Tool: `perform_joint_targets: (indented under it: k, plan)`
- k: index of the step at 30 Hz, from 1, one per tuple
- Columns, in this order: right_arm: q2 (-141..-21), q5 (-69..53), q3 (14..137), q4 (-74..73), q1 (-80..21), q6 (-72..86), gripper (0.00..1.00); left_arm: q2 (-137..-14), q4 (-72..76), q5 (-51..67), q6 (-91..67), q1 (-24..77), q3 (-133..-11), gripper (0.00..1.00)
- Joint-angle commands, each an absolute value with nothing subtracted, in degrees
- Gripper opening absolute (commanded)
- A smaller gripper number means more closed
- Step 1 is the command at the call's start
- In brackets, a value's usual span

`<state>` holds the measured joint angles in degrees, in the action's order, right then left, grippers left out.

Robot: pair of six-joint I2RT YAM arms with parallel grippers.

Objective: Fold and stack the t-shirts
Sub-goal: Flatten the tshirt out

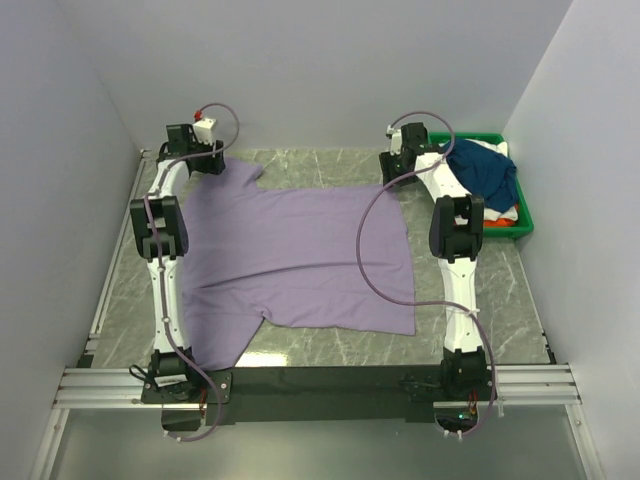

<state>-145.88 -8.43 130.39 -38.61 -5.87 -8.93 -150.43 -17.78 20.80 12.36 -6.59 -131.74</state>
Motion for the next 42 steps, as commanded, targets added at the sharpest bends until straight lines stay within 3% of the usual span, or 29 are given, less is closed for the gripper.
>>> perform_joint_targets:
  k: [1,8,11,12,13,14,17,27,42]
  plan:
    - [-147.8,-10.5,134.5,-39.5,-6.3,-10.0,0.61,-153.4,-17.7,20.9,14.3,-6.2,-137.0,0.68]
    - [-148.4,-11.1,135.4,-40.9,-6.9,-12.0,0.49,-153.0,-21.3,20.6,19.4,-4.7,-136.1,0.41]
    - [-148.9,-11.5,136.3,-41.7,-6.9,-12.5,0.33,-153.4,-24.2,19.8,21.8,-4.0,-136.4,0.27]
    - [-148.8,-11.6,136.1,-41.7,-7.0,-12.7,0.19,-153.2,-24.5,19.8,22.0,-4.0,-136.2,0.21]
    - [-148.7,-11.9,135.9,-41.6,-6.9,-12.8,0.08,-152.8,-24.3,19.9,22.0,-4.0,-135.3,0.1]
    - [-148.4,-11.8,135.4,-41.5,-6.9,-13.0,0.0,-152.5,-23.8,19.7,21.7,-4.2,-134.4,0.07]
    - [-146.8,-11.7,132.9,-40.1,-6.9,-13.7,0.0,-150.7,-22.2,20.0,21.2,-4.5,-132.2,0.0]
    - [-137.4,-13.5,130.0,-34.6,-6.4,-12.3,0.0,-140.1,-14.0,24.0,17.9,-6.6,-128.2,0.0]
    - [-133.6,-15.1,129.3,-34.8,-5.1,-15.0,0.0,-129.4,-9.4,31.8,18.5,-10.5,-119.3,0.01]
